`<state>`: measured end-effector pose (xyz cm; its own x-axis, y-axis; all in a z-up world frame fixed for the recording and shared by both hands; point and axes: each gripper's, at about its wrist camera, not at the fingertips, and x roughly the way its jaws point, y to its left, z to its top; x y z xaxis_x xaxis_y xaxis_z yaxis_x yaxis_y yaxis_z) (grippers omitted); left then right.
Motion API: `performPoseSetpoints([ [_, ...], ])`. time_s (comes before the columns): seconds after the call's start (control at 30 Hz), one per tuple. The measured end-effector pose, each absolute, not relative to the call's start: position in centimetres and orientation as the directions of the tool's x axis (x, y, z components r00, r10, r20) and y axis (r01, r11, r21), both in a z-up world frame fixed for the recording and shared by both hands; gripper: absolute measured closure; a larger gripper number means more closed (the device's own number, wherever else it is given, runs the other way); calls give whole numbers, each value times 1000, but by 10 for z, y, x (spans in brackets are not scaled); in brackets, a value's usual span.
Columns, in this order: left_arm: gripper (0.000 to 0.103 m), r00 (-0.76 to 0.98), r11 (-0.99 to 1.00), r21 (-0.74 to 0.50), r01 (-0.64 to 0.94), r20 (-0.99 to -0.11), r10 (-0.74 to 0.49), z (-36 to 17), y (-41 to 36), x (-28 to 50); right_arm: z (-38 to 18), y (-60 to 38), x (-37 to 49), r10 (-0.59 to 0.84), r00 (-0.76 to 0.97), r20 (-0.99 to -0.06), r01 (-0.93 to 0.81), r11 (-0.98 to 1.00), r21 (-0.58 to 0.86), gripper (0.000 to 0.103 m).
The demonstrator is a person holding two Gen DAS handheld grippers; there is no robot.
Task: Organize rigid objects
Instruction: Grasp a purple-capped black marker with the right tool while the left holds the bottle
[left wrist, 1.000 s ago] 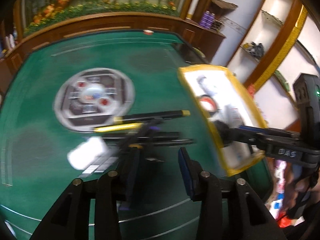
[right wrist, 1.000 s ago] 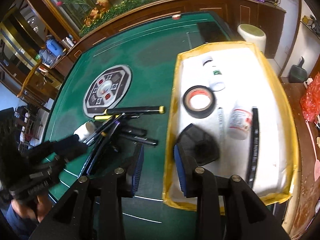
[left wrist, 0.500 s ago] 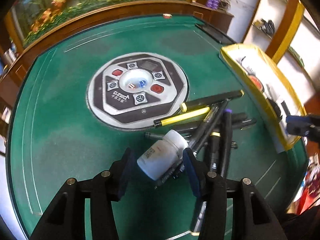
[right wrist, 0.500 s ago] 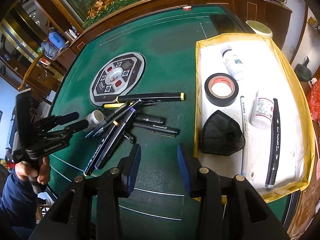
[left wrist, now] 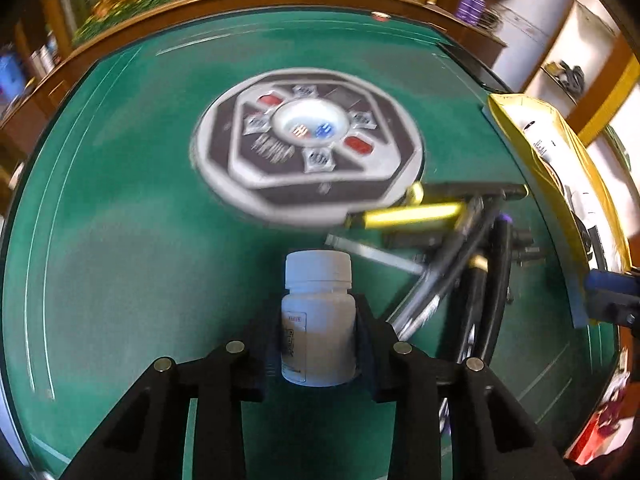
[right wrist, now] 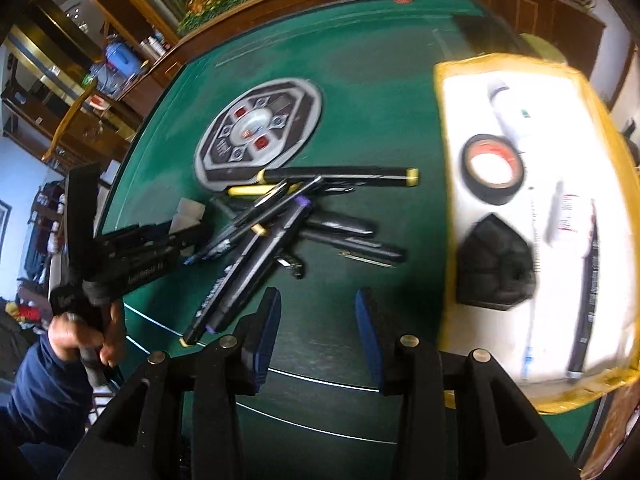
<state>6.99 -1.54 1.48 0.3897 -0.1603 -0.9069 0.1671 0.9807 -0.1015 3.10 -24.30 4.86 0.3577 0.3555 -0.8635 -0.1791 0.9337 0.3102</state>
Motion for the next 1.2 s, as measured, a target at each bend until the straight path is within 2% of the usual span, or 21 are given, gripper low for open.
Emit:
performPoseSetpoints([
  [0.27, 68, 386, 987, -110, 120, -911, -149, 13, -1, 31, 27, -202, 53, 393, 272, -878, -201, 916, 348, 65],
  [0.6, 68, 388, 986, -115, 119, -909, -153, 13, 3, 24, 8, -170, 67, 312, 248, -917, -196, 943, 268, 66],
  [0.67, 68, 392, 986, -112, 123, -907, -152, 13, 2, 25, 9, -162, 68, 271, 258, -927, -231, 949, 214, 67],
  [0.7, 68, 392, 986, -112, 124, -907, -152, 13, 2, 26, 8, -161, 68, 255, 257, -932, -242, 951, 193, 72],
  [0.73, 68, 393, 986, -113, 124, -907, -153, 13, 2, 25, 9, -162, 67, 247, 255, -935, -247, 952, 184, 81],
  [0.8, 68, 396, 986, -117, 121, -905, -156, 13, 3, 24, 8, -165, 64, 234, 244, -941, -262, 950, 168, 88],
  [1.2, 68, 417, 985, -133, 109, -894, -167, 18, -4, 14, 14, -186, 41, 267, 266, -926, -277, 941, 192, 88],
])
